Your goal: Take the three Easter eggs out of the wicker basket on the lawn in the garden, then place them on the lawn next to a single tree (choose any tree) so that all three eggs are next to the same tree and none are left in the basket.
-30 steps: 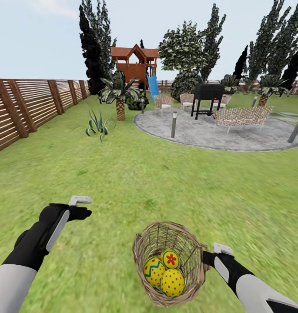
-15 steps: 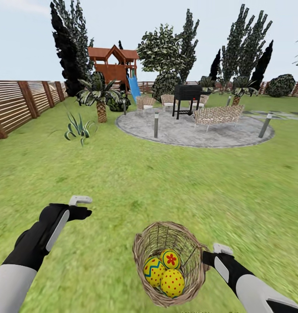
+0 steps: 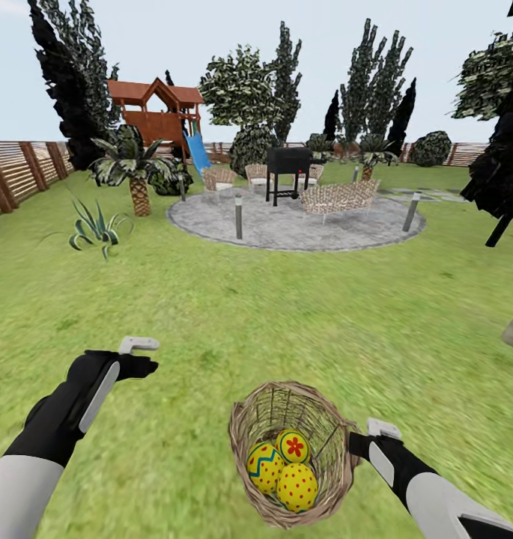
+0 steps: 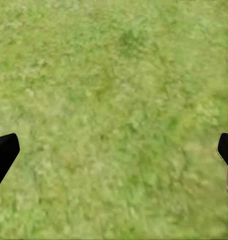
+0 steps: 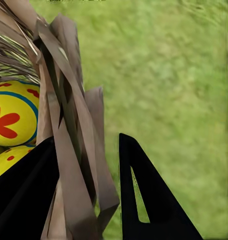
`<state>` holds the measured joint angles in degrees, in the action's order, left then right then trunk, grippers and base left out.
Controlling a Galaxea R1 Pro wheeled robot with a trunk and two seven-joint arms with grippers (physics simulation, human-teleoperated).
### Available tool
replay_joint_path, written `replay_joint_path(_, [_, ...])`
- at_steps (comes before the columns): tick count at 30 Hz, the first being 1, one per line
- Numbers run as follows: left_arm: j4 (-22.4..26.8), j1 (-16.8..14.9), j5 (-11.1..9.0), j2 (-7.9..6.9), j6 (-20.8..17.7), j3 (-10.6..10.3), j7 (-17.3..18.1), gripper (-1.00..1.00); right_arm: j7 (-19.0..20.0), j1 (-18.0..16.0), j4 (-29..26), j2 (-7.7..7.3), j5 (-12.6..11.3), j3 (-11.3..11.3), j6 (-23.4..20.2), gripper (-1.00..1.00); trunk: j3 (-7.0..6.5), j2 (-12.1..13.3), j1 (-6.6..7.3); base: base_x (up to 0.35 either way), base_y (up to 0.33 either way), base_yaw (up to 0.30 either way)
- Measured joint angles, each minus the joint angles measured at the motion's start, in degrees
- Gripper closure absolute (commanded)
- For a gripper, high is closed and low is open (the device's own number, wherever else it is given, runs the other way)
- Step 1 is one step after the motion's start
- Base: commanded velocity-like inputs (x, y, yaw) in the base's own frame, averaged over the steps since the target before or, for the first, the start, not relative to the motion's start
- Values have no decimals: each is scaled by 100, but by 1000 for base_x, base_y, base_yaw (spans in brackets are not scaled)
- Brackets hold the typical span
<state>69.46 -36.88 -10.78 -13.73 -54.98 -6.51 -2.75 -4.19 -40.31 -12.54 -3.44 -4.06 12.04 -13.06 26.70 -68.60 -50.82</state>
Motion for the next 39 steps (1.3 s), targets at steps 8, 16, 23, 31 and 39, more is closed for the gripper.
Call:
replay_joint_path(8, [0, 0, 0, 0, 0, -12, -3, -100, 0, 0, 1, 13, -3, -4, 3, 100, -20, 0, 0, 0, 0, -276])
replay_joint_path(16, [0, 0, 0, 0, 0, -14, -3, -100, 0, 2, 3, 28, -6, -20, 6, 100, -40, 0, 0, 0, 0, -276])
replay_joint_path(23, [3, 1, -2, -1, -10, -22, 3, -100, 1, -1, 1, 36, 6, -6, 8, 100, -49, -1, 2, 118, 88, -100])
replay_joint_path(31, [-8, -2, -2, 0, -10, -15, 13, -100, 2, 2, 0, 35, -1, -2, 91, 100, -62, -1, 3, 272, 200, -161])
replay_joint_path(39, [-8, -1, -2, 1, -4, -16, 13, -100, 2, 1, 2, 34, -2, -12, 95, 100, -88, -1, 3, 277, 213, -271])
